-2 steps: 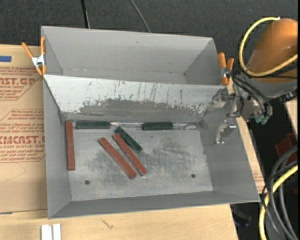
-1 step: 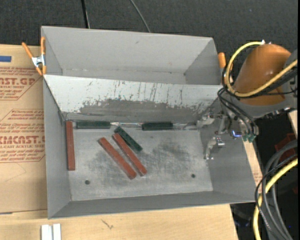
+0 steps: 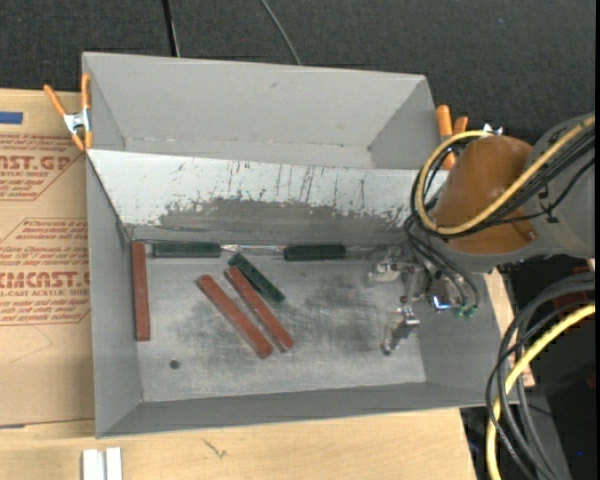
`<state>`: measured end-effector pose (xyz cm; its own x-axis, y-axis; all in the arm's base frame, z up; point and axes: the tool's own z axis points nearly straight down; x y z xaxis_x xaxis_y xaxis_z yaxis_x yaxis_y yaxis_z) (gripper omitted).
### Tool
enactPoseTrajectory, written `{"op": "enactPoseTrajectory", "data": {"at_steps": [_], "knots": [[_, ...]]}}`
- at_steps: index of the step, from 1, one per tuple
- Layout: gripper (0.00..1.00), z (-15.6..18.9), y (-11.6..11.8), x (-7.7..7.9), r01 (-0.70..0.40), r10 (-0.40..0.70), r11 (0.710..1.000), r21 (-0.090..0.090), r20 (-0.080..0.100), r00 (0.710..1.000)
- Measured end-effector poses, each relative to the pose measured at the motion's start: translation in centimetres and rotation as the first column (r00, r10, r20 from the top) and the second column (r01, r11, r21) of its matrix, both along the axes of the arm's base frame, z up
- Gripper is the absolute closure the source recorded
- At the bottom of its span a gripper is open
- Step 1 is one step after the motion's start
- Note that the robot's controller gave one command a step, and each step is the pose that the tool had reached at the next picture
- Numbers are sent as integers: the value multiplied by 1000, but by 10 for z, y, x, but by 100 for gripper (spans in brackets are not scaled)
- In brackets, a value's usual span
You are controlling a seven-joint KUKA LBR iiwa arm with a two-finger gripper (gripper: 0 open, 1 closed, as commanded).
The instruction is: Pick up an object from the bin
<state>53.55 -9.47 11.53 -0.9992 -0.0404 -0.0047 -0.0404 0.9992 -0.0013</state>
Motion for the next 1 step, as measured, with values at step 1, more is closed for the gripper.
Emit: {"op": "enactPoseTrajectory", "data": {"at_steps": [1], "knots": [[0, -41, 41, 5, -8, 8, 1000, 1, -1, 1000]]}}
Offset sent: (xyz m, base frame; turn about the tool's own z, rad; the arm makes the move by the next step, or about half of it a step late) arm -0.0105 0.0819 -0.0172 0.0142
